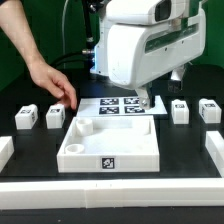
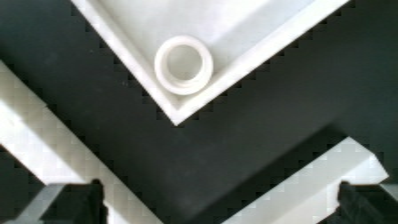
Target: Assemble one leg
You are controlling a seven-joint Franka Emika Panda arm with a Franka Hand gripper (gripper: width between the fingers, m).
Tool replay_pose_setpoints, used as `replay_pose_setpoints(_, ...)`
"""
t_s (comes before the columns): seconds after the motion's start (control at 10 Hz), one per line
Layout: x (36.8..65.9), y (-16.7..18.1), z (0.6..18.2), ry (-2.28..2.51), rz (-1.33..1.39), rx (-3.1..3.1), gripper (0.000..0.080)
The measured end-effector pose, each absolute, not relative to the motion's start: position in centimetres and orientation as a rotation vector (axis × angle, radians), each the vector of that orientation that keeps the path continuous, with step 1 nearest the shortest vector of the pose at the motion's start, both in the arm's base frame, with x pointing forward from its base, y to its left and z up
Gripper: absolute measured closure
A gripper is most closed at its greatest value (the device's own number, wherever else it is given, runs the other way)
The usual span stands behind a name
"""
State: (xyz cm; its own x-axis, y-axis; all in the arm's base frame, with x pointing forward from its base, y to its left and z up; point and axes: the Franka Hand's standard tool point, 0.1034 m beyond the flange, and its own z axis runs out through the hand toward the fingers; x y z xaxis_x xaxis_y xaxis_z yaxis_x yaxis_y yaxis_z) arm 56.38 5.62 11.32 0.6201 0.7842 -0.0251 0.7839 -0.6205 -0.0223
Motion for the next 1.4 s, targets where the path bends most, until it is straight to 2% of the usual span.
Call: replay_pose_setpoints(1.4,56.22,5.43,11.10,-1.361,0.054,-2.820,0.0150)
